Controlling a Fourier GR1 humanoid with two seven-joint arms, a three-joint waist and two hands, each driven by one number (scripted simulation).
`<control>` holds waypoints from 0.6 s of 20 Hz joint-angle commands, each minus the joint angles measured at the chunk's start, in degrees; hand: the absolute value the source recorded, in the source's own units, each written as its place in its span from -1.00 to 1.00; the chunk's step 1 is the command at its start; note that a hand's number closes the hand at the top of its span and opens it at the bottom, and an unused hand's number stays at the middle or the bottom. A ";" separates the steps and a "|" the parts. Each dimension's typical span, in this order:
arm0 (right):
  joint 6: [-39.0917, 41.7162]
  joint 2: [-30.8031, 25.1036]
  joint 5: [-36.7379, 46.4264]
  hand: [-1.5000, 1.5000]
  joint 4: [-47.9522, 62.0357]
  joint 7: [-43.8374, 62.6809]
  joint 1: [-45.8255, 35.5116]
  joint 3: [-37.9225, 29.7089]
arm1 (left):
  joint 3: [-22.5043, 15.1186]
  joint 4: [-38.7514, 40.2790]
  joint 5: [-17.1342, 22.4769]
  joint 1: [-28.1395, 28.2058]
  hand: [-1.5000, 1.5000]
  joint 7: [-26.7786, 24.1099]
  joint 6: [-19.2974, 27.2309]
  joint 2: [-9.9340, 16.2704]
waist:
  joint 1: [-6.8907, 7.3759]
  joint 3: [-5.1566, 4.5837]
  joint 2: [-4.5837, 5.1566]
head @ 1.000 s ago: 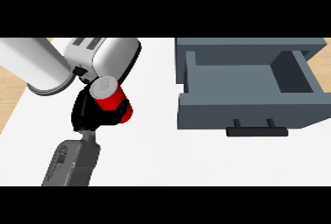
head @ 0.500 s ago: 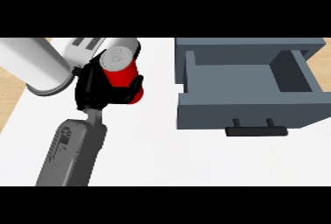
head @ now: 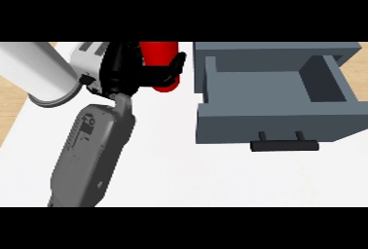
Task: Pick up the can, place it into the drawer and close the drawer
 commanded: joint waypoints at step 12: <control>-1.46 -0.92 -1.02 -1.00 -1.26 2.90 -2.54 -0.51 | -3.56 18.86 4.04 -22.27 1.00 -1.00 10.07 -0.43 | -0.62 -0.01 0.12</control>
